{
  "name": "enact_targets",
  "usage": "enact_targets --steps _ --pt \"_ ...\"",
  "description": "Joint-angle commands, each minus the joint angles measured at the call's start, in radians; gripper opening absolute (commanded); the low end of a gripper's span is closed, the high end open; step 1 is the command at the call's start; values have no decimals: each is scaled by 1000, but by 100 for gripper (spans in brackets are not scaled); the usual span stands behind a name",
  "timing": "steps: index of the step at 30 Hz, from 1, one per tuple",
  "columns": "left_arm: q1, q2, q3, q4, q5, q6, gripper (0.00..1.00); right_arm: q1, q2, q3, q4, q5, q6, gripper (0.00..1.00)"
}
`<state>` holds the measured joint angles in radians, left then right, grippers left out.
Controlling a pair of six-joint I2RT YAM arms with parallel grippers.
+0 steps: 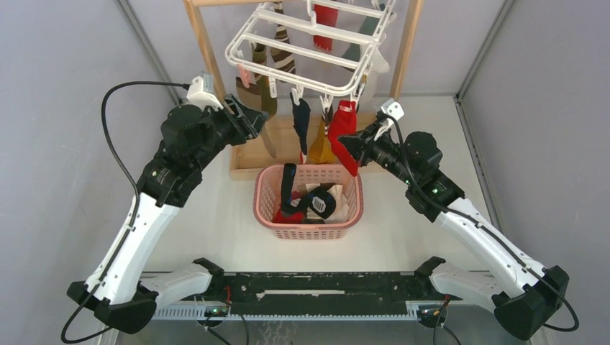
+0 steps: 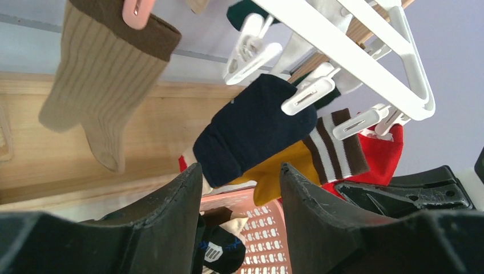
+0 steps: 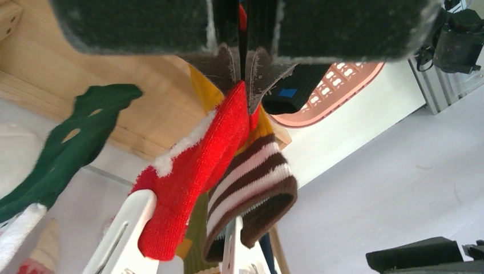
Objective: Remove the socks clipped to the hanger
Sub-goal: Adjust the hanger on the clothesline.
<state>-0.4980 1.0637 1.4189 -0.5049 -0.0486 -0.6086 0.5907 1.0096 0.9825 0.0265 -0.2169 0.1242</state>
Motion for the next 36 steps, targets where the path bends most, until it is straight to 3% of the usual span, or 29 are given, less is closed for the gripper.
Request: enact_targets --steps 1,18,36 --pt "-8 -34 -26 11 -4 24 56 46 6 37 12 38 -33 0" --pt "-28 -79 -92 8 -14 27 57 226 161 186 12 106 -86 0" --pt "-89 -54 -149 80 -8 35 67 198 127 175 -22 141 -95 0"
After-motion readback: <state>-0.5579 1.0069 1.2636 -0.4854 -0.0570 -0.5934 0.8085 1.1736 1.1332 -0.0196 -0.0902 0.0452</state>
